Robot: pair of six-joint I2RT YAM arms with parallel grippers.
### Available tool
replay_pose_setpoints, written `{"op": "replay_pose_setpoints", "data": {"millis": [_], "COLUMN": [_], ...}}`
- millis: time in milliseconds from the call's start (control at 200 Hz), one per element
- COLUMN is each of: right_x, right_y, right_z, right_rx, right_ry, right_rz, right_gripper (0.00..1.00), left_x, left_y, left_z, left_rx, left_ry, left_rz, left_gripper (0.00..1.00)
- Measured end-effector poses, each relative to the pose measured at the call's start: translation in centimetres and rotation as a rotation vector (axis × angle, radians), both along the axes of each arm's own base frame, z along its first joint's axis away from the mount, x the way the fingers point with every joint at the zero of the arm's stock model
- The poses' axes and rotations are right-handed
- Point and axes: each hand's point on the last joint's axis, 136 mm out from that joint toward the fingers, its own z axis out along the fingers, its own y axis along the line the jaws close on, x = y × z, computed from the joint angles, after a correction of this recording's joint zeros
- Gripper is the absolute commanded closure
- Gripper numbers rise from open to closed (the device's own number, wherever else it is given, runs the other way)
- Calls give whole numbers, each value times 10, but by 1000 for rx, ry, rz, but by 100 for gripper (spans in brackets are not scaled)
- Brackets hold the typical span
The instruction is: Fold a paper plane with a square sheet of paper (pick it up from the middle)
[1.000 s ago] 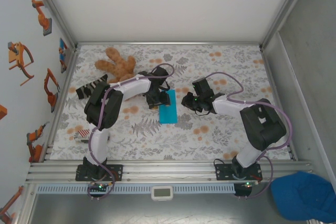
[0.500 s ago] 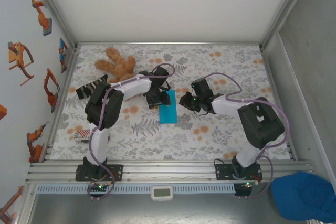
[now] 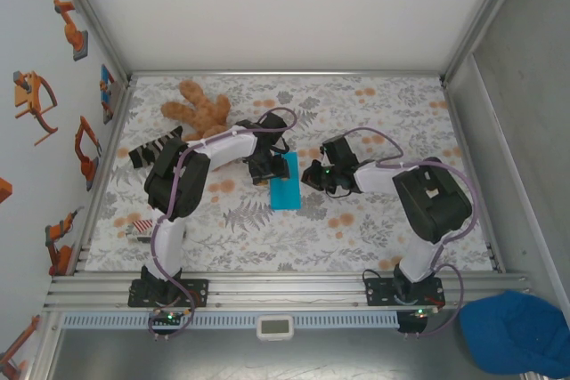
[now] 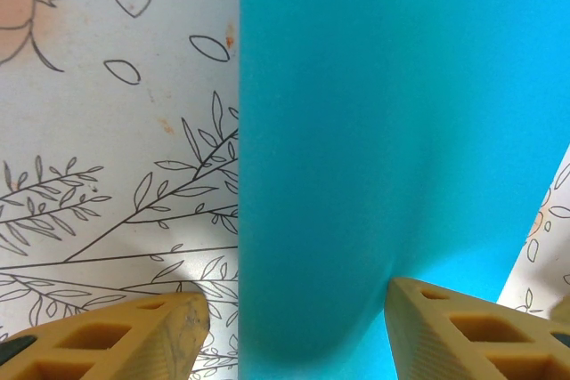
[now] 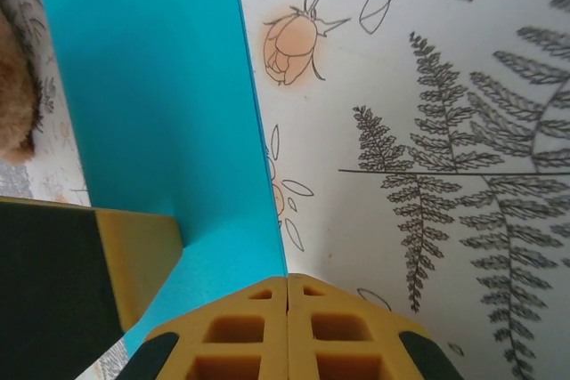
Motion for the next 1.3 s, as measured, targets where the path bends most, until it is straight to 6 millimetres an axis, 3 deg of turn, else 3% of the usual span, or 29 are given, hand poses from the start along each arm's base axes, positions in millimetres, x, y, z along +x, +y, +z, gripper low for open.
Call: {"op": "replay_pose_setpoints", "data": {"millis": [666,987,1227,1302], "right_x": [9,7,7,7], "right_y": [26,25,24,24], "right_z": [-7,-9,-10,-11], "right_rx": [76,42,21,9], "right_ry": [26,38,27,30], "right_rz": [69,75,94,100], "right_gripper": [100,100,100,100], "left_x": [0,0,4,7], "left_y": [0,0,-2,9], "left_z": [0,0,16,21], "left_rx": [1,1,-31,-6], "left_ry": [1,0,-45,-69], "left_rz": [0,-1,-28,-26], "left_gripper": [41,41,37,37]}}
